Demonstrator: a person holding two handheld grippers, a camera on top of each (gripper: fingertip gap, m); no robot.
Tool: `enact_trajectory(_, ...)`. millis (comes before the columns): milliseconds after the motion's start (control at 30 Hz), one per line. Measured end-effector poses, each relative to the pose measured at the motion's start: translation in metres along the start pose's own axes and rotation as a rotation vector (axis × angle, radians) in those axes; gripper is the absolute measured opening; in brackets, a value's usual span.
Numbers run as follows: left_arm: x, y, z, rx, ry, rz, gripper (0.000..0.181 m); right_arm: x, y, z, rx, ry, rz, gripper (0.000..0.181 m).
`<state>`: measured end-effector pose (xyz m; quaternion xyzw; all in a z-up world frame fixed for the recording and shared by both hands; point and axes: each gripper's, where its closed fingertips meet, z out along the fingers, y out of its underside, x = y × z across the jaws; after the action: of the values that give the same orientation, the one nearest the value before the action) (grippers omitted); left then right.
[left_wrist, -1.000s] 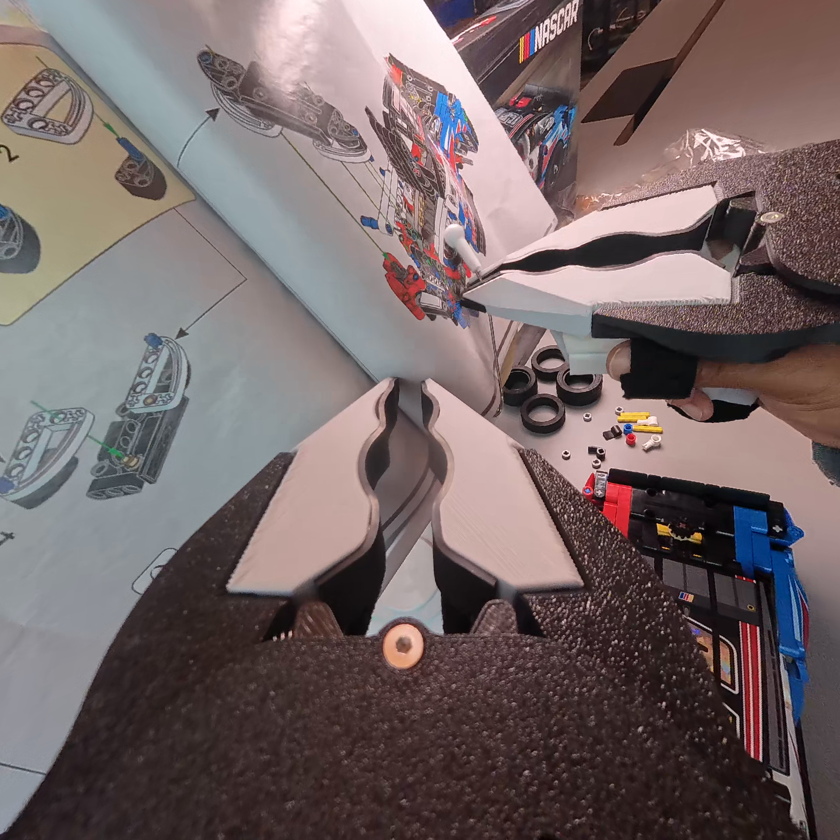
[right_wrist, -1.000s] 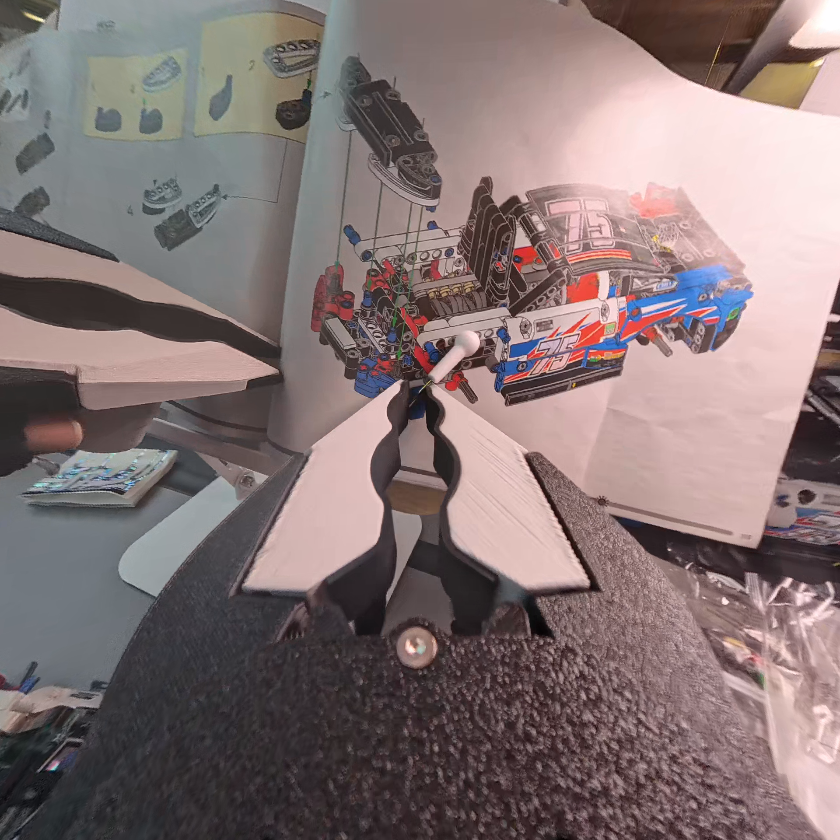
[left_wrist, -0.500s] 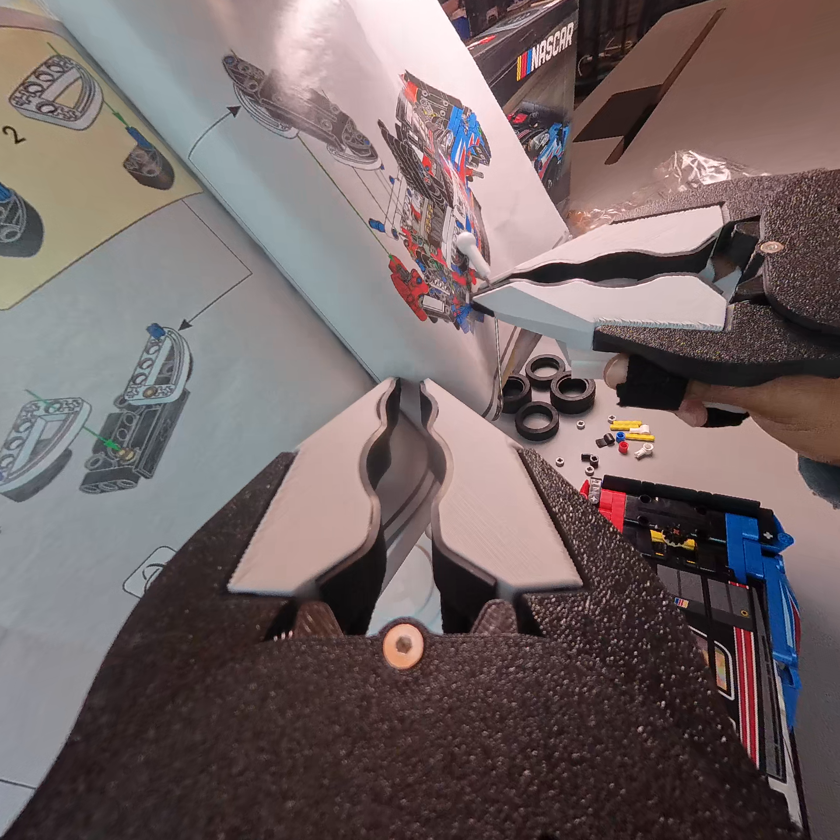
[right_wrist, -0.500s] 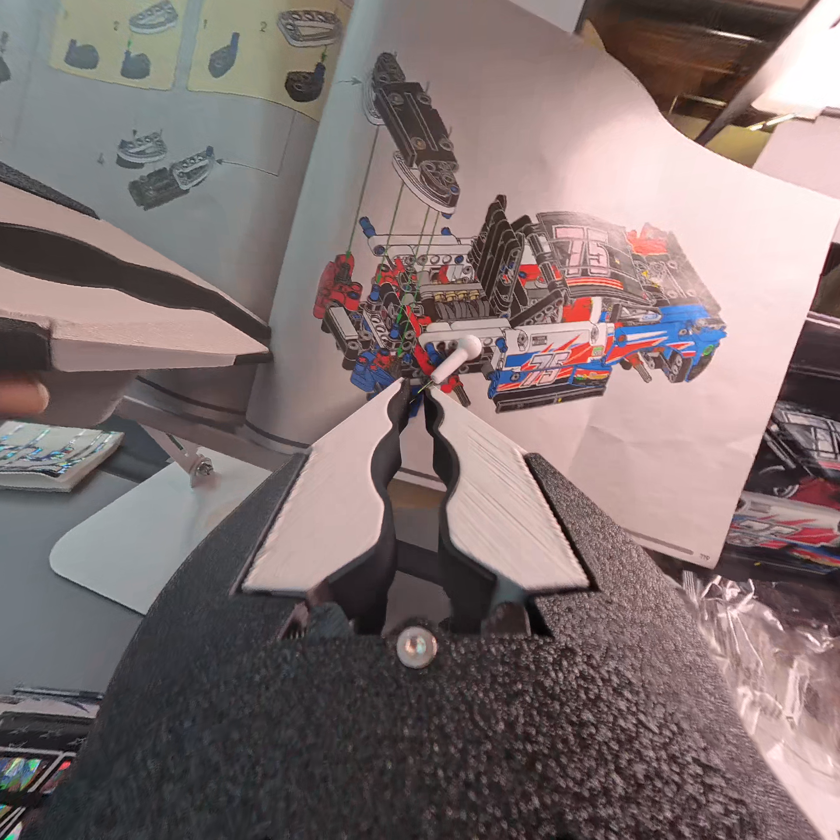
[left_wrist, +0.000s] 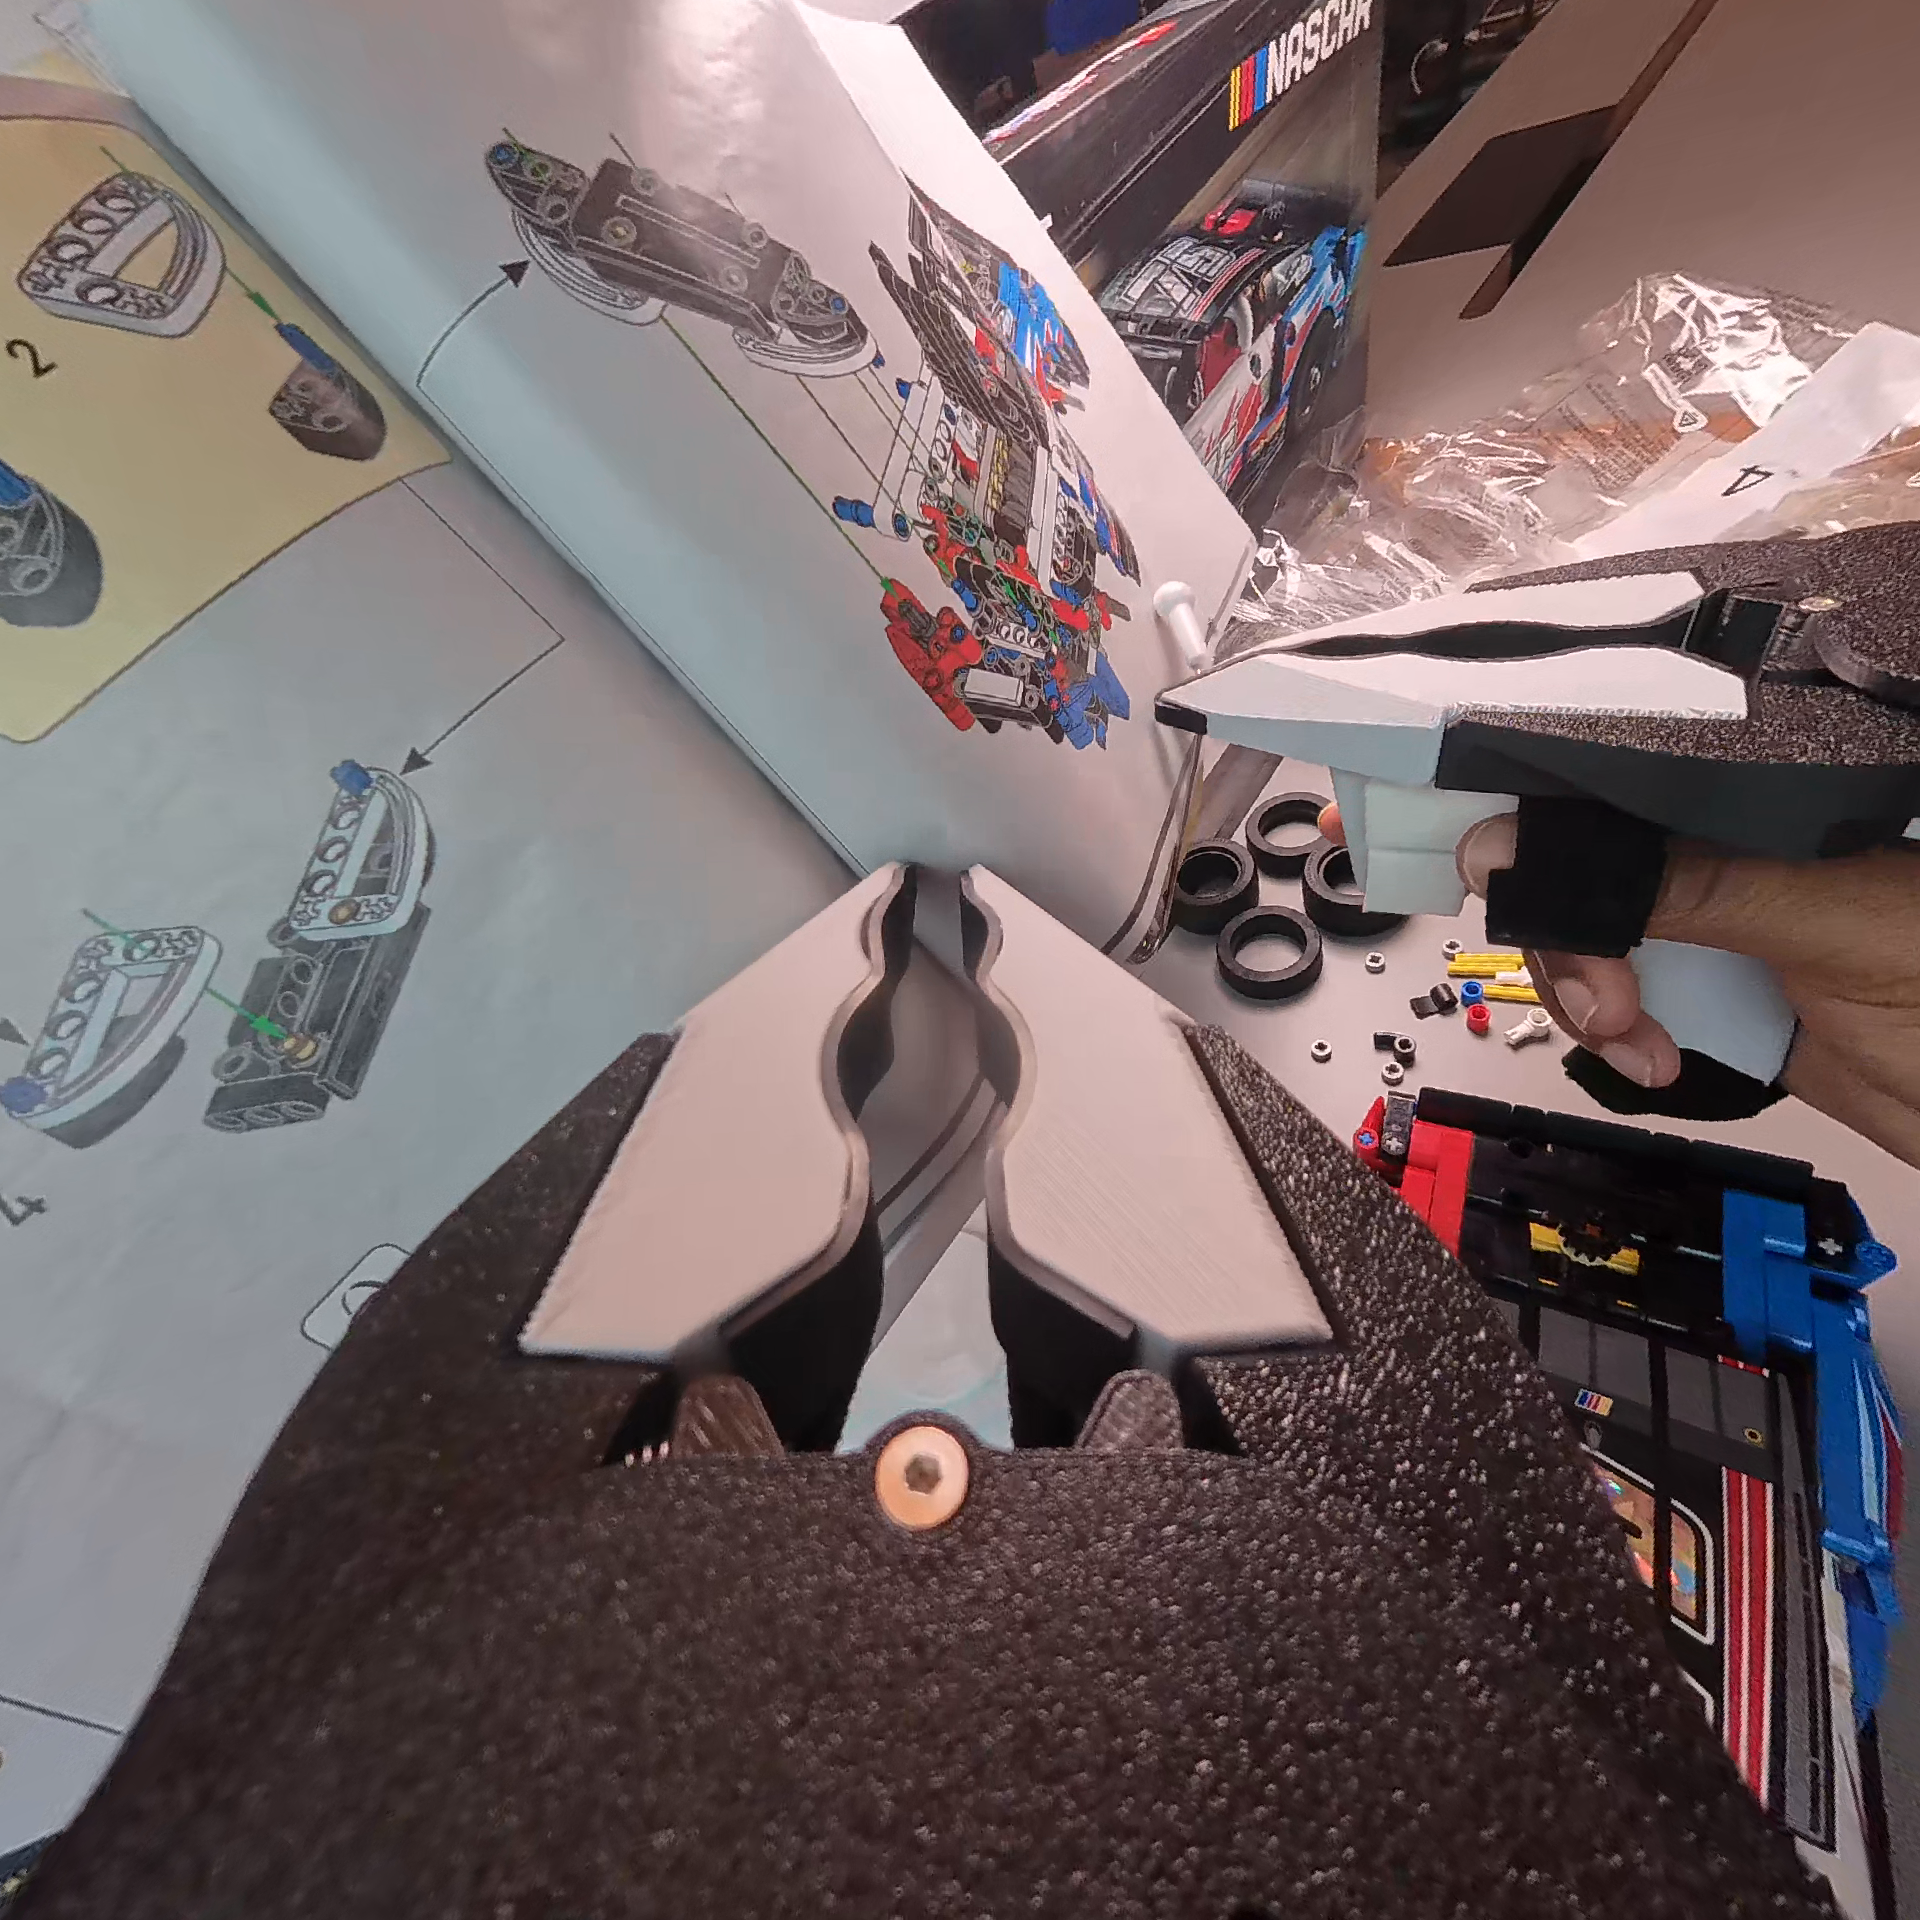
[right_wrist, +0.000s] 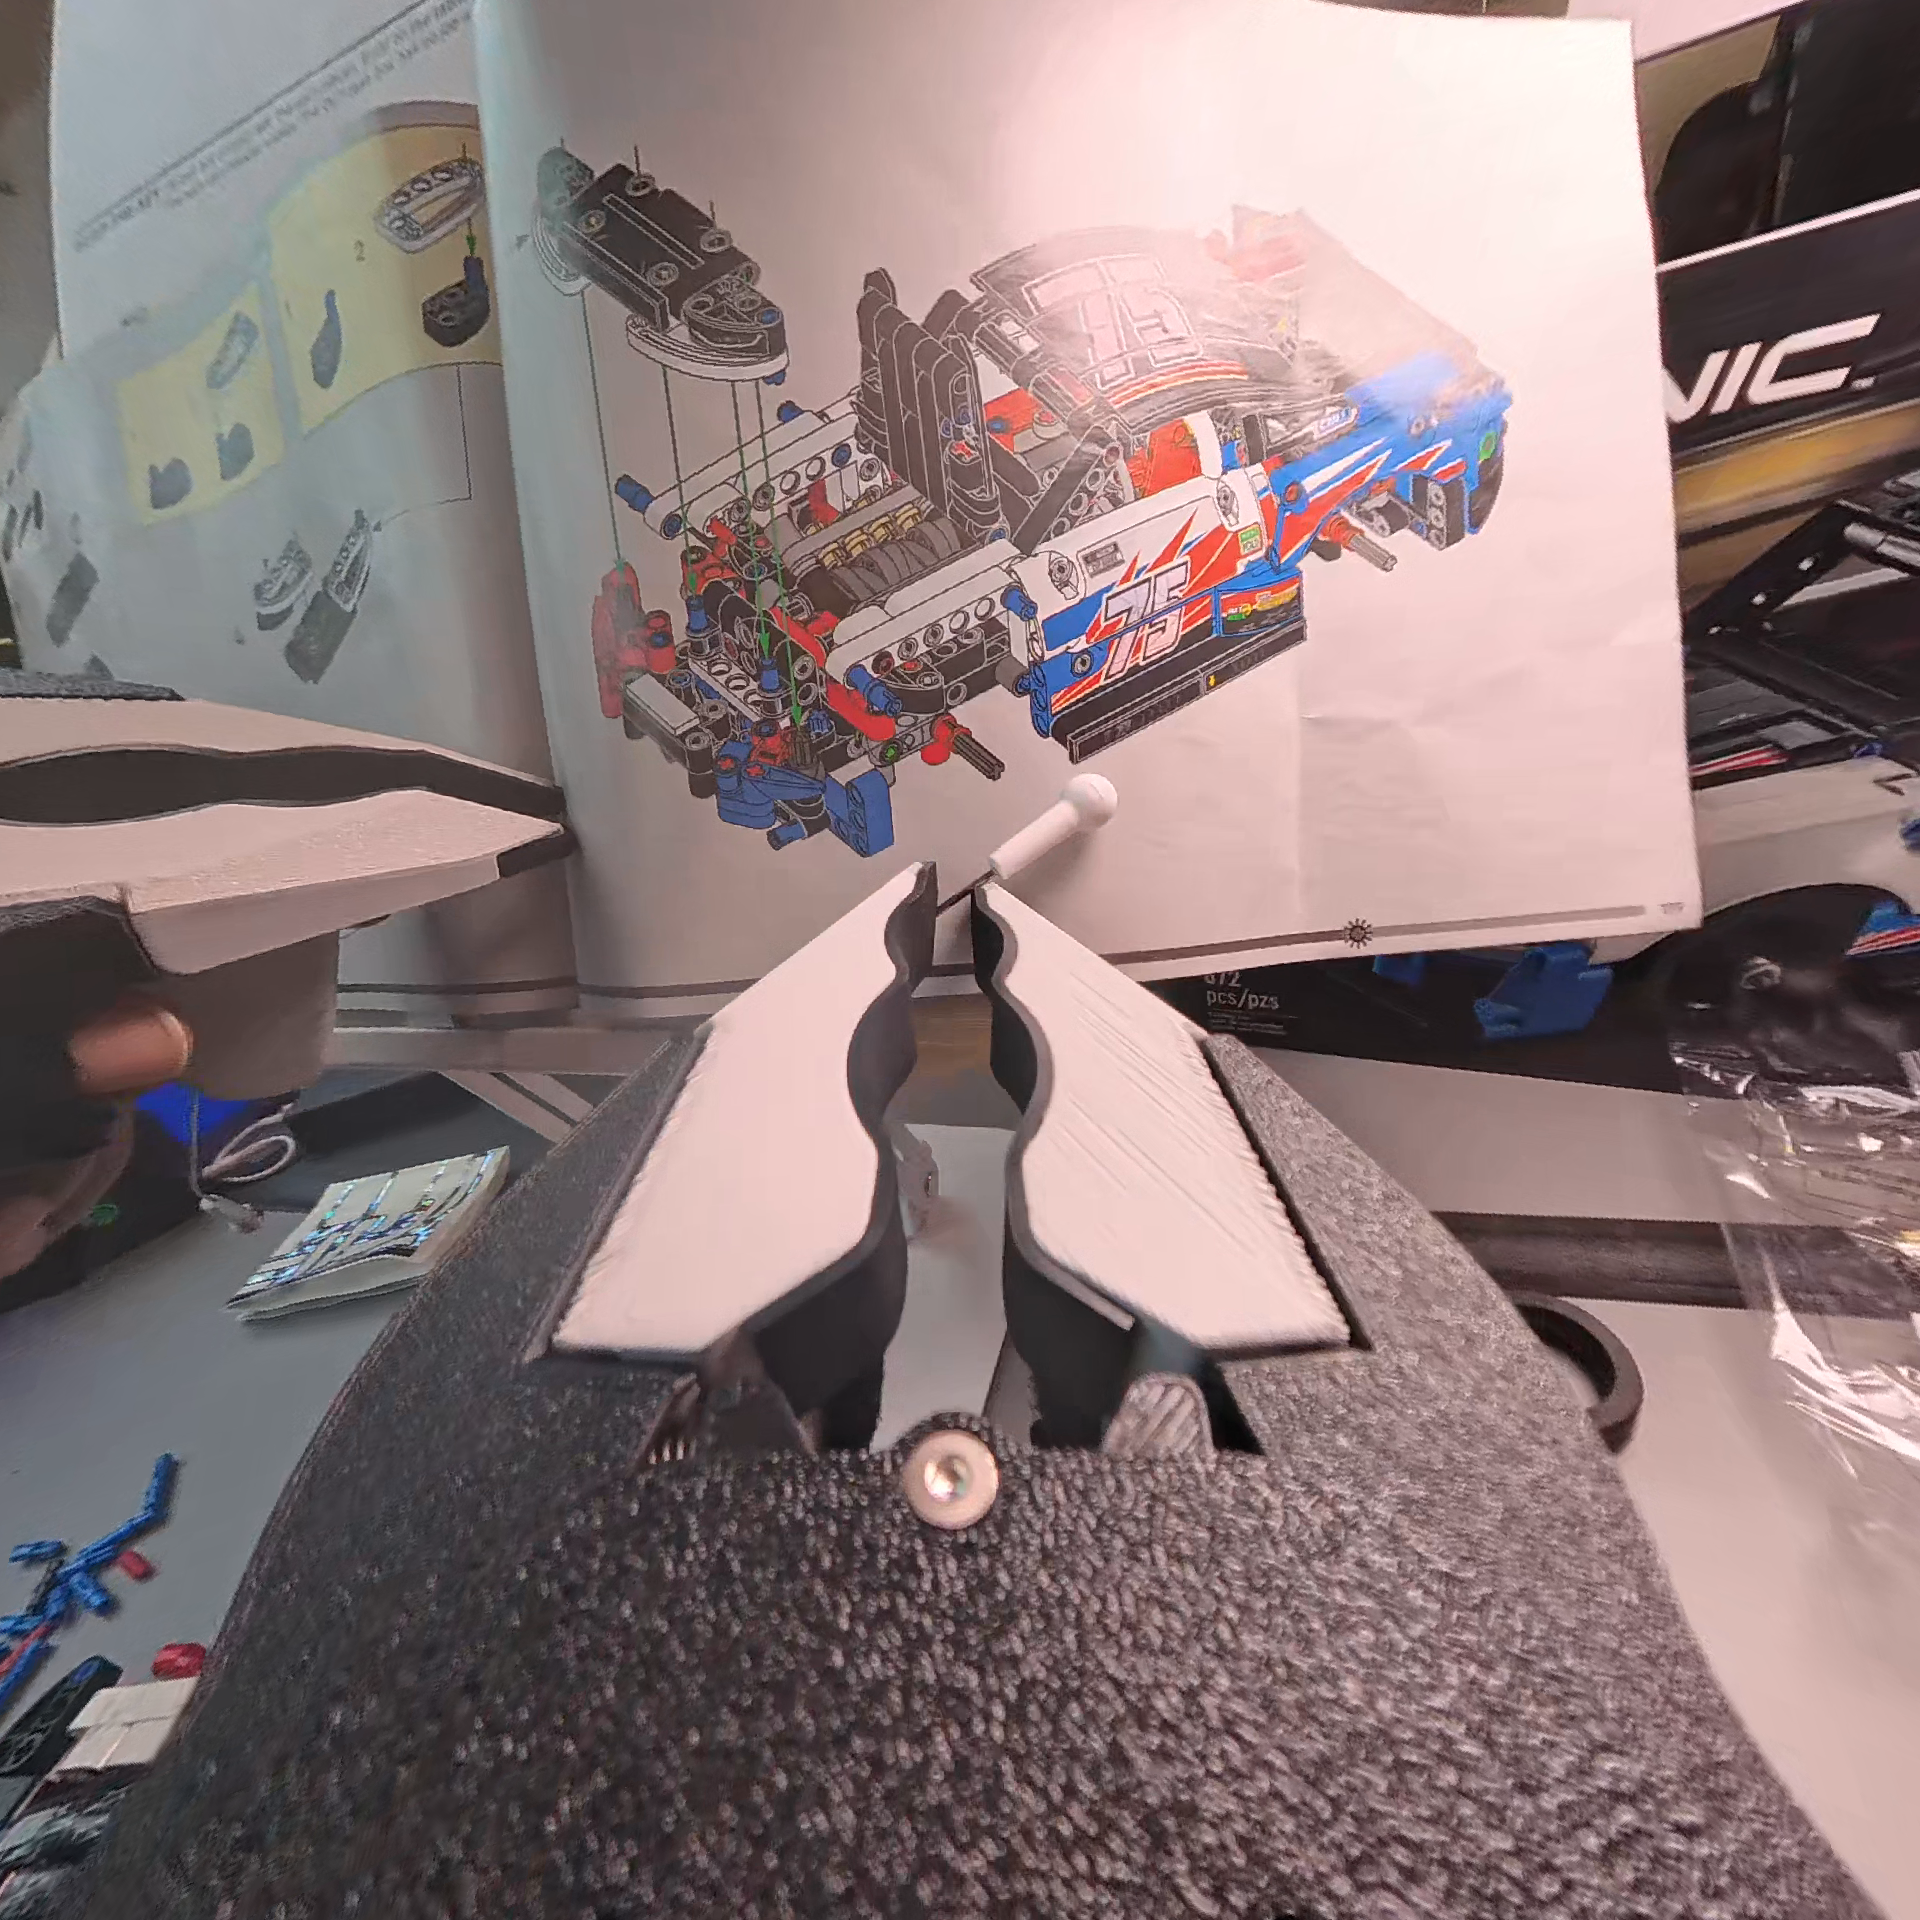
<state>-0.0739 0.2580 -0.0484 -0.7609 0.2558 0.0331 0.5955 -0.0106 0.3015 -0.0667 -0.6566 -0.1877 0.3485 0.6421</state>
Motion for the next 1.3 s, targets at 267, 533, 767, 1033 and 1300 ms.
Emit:
enact_trajectory(267, 0.003, 0.0, -0.001, 0.013, 0.013, -0.024, 0.013, 0.0, 0.002, -0.001, -0.038, -0.05, 0.019, 0.008)
enact_trajectory(533, 0.007, -0.011, -0.034, 0.158, -0.011, -0.088, 0.022, 0.004, -0.001, -0.016, -0.039, -0.031, -0.061, 0.025)
enact_trajectory(767, 0.013, 0.003, -0.118, 0.358, -0.125, -0.239, 0.032, -0.023, -0.038, -0.038, 0.085, -0.076, -0.274, 0.034)
enact_trajectory(1033, 0.011, 0.08, -0.206, 0.315, -0.295, -0.407, 0.045, -0.059, -0.063, -0.02, 0.091, -0.113, -0.372, 0.029)
enact_trajectory(1300, 0.012, 0.138, -0.201, 0.229, -0.297, -0.487, 0.049, -0.06, -0.081, 0.026, 0.073, -0.049, -0.369, 0.017)
